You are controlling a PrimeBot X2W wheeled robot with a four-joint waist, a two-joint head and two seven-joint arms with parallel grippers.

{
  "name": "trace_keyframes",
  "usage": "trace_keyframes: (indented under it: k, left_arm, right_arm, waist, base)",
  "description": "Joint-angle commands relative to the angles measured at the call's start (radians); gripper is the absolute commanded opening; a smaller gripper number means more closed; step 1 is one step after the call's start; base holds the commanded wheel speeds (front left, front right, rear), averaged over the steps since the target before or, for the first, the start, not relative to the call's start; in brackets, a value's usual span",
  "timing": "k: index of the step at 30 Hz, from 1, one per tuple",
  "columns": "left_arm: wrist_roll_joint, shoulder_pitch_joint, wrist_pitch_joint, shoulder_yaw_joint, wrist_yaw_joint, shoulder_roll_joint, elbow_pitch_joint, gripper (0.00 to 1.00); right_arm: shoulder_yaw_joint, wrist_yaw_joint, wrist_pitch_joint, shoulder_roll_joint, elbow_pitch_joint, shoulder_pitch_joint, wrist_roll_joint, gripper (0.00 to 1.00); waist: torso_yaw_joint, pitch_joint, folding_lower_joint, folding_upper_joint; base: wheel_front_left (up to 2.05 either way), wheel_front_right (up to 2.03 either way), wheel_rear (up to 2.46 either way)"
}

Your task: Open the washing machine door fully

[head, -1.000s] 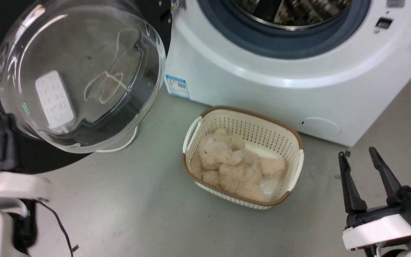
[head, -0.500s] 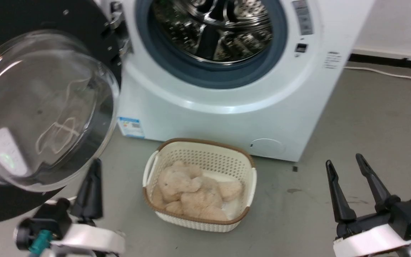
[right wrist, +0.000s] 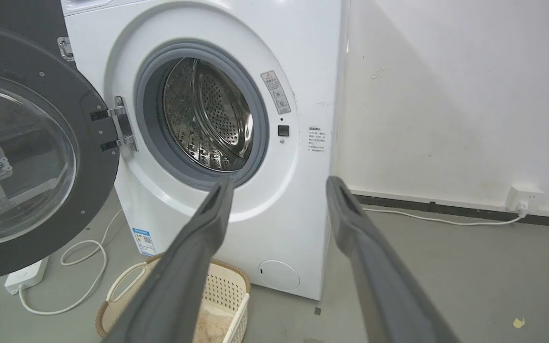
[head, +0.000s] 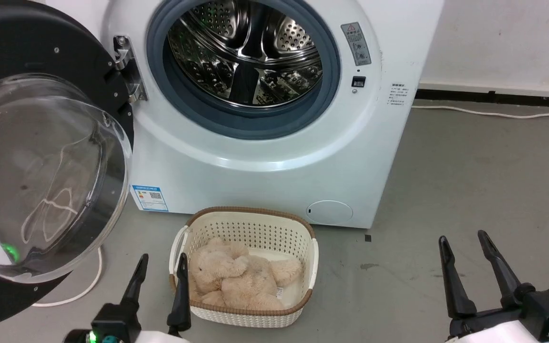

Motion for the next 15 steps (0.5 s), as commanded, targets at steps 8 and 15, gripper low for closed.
trace_keyframes:
  k: [8, 15]
  left_arm:
    - [0.053, 0.022, -0.009, -0.032, 0.018, 0.005, -0.007, 1.00]
    - [0.056, 0.019, -0.011, -0.032, 0.030, 0.000, -0.018, 1.00]
  right_arm:
    - [0.007, 0.001, -0.015, 0.006, 0.019, 0.014, 0.016, 1.00]
    - [0.005, 0.001, -0.012, 0.006, 0.050, 0.018, 0.006, 1.00]
  waist:
    - [-0.013, 0.002, 0.0001, 0.0000]
    - [-0.011, -0.001, 0.0001, 0.0000]
  base:
    - [0.00, 0.00, 0.00]
    - [0.00, 0.00, 0.00]
